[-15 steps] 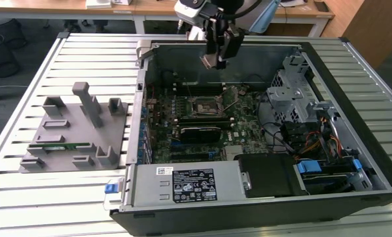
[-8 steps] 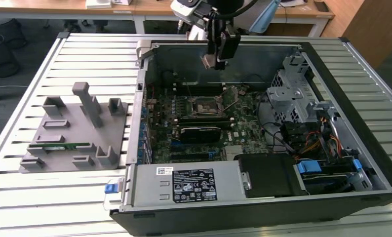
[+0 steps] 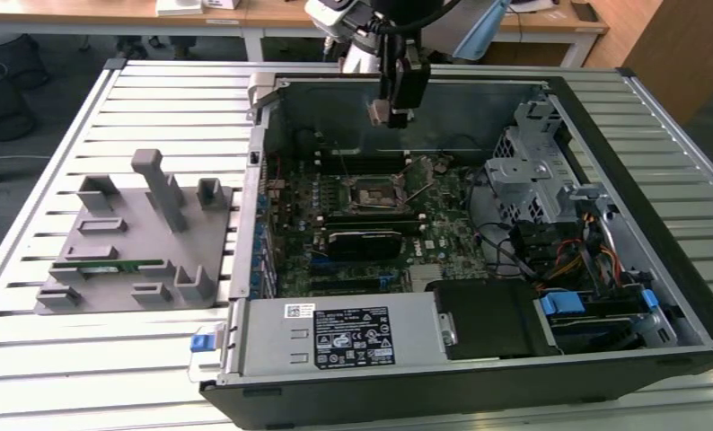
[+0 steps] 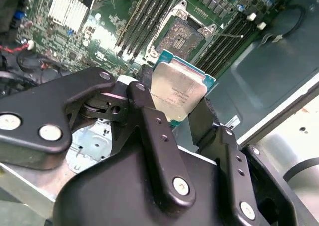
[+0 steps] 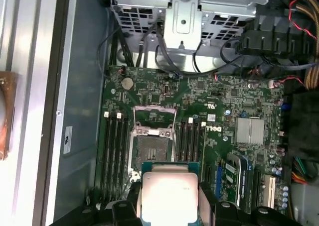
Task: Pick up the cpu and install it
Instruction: 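Place the cpu into insertion slot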
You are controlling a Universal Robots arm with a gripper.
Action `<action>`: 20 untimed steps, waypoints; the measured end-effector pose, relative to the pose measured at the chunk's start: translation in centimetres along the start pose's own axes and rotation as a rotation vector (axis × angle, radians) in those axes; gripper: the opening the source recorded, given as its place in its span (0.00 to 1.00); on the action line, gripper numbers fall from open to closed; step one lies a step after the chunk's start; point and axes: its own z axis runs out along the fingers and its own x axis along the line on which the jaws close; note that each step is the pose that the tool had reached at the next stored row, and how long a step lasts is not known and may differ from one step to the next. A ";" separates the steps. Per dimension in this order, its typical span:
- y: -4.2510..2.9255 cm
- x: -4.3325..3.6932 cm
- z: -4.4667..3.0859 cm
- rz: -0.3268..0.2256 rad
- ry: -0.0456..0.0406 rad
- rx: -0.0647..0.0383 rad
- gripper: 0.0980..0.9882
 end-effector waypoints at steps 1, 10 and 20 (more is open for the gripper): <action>0.00 0.00 0.02 0.013 -0.0005 0.000 0.50; 0.00 0.07 0.14 0.127 -0.0051 0.000 0.50; -0.04 0.09 1.10 0.010 0.0056 0.000 0.50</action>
